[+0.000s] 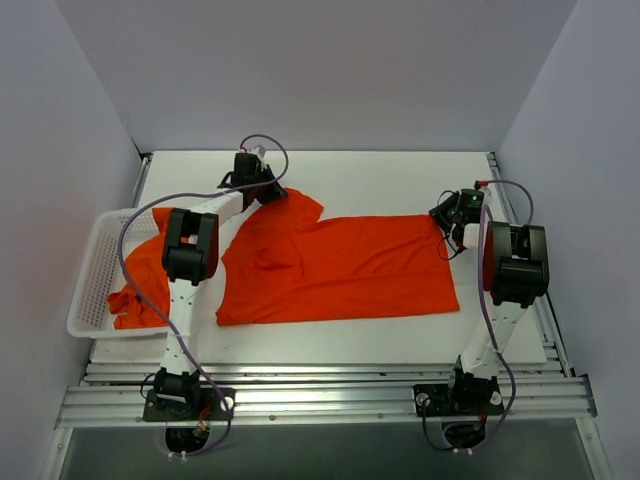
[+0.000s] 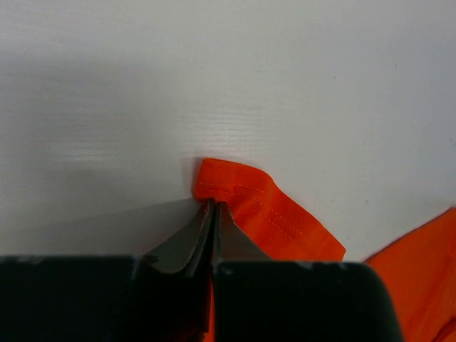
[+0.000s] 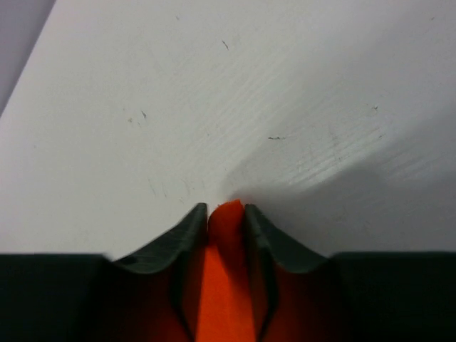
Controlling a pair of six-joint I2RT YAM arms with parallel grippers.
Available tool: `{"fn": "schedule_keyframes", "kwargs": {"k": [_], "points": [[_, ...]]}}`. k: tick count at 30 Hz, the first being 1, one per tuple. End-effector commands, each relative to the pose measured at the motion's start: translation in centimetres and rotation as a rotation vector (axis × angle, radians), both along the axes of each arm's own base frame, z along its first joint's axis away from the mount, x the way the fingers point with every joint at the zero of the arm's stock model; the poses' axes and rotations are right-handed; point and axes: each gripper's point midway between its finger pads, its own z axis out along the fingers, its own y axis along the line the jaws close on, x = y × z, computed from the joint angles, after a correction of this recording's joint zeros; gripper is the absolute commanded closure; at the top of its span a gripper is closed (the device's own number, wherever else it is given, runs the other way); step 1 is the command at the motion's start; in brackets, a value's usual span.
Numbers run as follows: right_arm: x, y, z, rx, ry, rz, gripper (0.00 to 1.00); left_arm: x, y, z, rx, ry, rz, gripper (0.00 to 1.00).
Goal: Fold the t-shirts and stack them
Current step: Fold the tshirt
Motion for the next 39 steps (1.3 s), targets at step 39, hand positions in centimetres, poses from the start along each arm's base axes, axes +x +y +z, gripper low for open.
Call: {"fn": "schedule_keyframes", "kwargs": {"k": [39], "points": [[-3.6, 0.4, 6.5, -0.076, 0.018, 0.052, 1.0, -7.4, 2.2, 11.6, 0.154, -0.103, 0.002, 0.98]]}}
